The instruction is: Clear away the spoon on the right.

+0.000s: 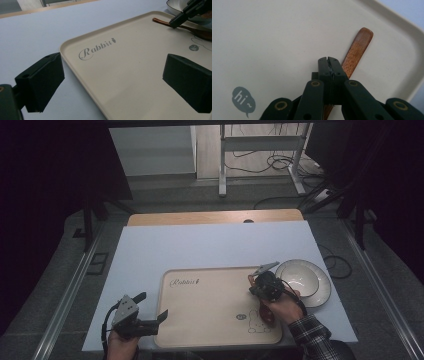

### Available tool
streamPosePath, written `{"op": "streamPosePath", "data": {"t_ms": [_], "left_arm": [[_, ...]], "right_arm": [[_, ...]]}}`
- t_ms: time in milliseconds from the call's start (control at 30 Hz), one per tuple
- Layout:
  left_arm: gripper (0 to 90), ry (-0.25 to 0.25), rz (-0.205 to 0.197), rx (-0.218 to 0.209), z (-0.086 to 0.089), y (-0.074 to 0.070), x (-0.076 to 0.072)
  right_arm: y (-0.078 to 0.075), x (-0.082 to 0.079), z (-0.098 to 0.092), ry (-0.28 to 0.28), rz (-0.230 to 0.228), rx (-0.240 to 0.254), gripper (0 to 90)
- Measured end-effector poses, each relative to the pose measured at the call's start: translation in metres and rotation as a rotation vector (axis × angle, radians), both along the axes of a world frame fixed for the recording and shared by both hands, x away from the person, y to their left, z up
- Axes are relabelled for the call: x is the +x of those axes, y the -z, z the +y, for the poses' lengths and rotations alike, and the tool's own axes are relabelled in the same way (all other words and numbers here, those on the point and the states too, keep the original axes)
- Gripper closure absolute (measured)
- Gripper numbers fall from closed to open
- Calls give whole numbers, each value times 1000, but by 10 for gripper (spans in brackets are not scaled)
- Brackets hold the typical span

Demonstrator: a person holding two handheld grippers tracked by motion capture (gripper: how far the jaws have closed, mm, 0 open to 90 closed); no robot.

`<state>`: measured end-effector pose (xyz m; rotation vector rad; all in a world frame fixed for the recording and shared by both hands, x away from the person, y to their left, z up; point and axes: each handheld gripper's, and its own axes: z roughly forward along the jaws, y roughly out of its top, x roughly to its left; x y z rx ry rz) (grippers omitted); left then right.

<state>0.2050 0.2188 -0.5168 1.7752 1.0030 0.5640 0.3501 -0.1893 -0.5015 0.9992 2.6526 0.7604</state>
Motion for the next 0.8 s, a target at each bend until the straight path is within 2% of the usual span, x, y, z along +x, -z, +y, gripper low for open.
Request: {"op": "streamPosePath", "data": {"t_ms": [467, 800], "left_arm": [[32, 0, -1, 0, 0, 0, 0], [32, 0, -1, 0, 0, 0, 0]], "right_arm": [[-1, 0, -7, 75, 2, -33, 899], [-5, -2, -8, 65, -19, -2, 888]]}}
